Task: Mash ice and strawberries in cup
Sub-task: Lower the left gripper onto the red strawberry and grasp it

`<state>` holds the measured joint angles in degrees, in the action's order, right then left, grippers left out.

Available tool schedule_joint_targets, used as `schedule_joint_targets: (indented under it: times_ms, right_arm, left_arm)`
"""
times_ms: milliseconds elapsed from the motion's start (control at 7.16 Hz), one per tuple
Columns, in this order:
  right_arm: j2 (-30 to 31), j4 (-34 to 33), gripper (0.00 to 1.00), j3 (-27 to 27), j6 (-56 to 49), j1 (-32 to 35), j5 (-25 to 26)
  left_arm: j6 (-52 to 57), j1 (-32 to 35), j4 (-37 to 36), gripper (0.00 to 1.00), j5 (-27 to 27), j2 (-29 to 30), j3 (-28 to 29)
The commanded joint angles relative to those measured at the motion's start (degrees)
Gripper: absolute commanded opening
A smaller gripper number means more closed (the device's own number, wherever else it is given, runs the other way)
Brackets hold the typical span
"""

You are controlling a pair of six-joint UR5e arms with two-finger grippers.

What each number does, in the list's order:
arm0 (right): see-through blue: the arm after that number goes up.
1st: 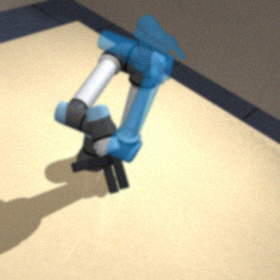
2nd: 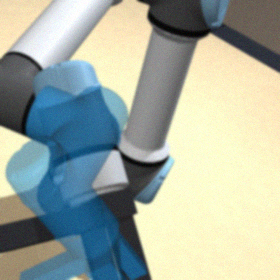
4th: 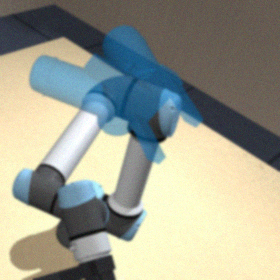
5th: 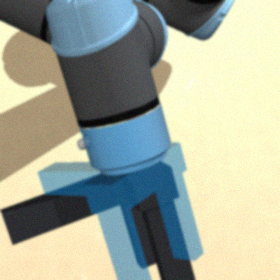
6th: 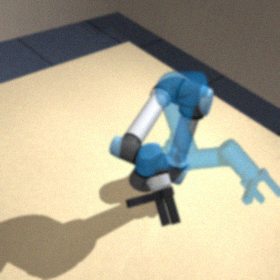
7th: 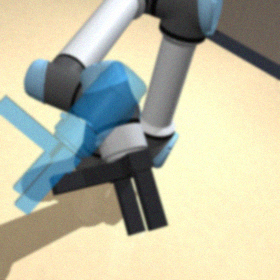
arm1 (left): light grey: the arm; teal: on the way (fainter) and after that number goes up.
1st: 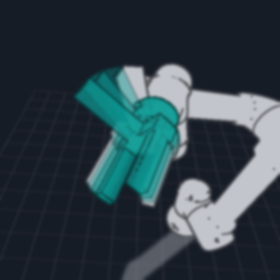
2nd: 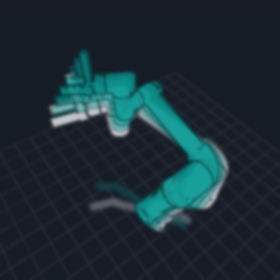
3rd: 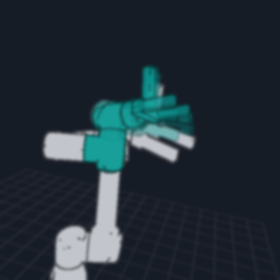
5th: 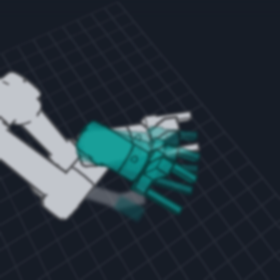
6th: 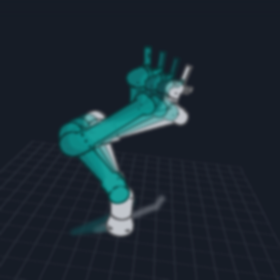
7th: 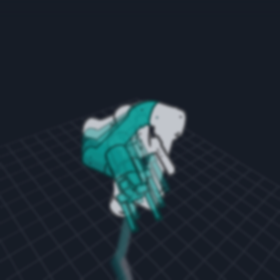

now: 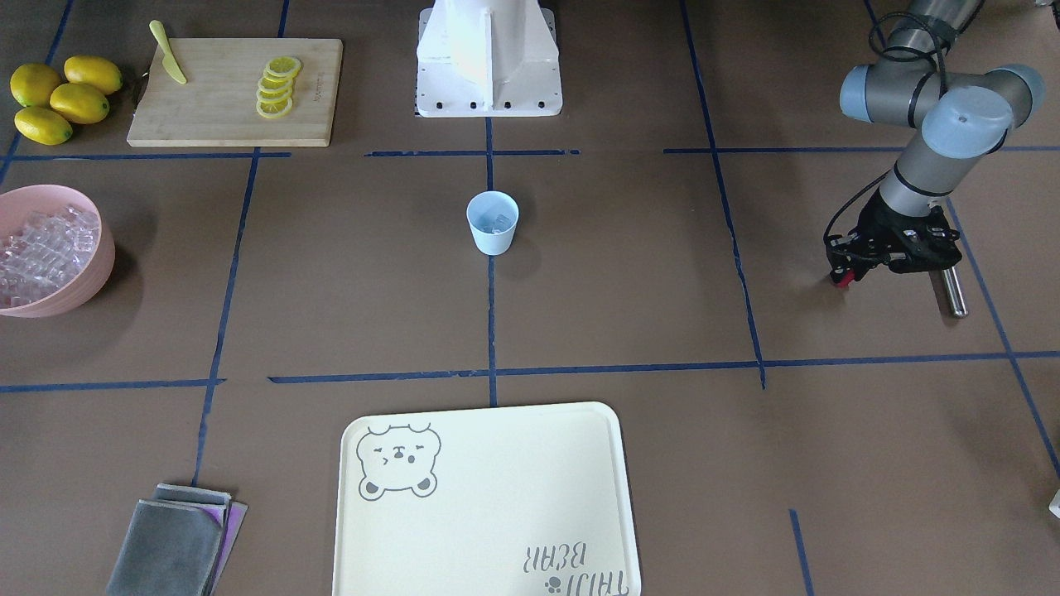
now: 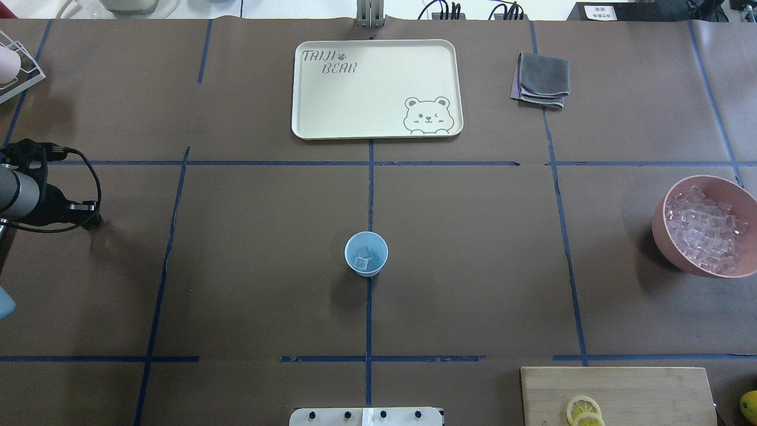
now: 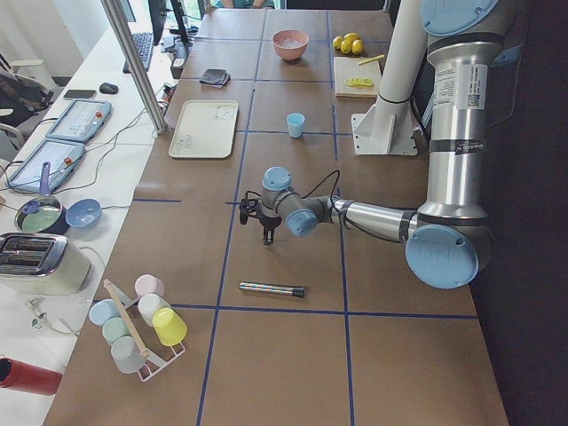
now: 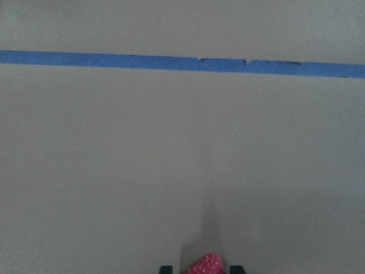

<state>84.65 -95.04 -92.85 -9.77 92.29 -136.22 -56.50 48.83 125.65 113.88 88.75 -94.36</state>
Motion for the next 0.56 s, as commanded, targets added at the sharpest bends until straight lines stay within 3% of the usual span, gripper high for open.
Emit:
schedule_joint_targets:
  times_ms: [0, 140, 419]
  right_arm:
    - [0.1, 0.0, 0.99, -0.7, 1.1, 0.0, 0.0]
    - [0.2, -0.1, 0.99, -0.9, 1.1, 0.0, -0.1]
    - [0.7, 0.0, 0.99, -0.8, 0.9, 0.0, -0.1]
  left_arm:
    - [-0.3, 0.5, -0.5, 0.05, 0.7, -0.4, -2.3]
    - [-0.3, 0.7, -1.6, 0.00, 2.7, -0.4, -4.3]
    - [-0.4, 2.5, -5.8, 0.00, 7.1, 0.6, -7.8]
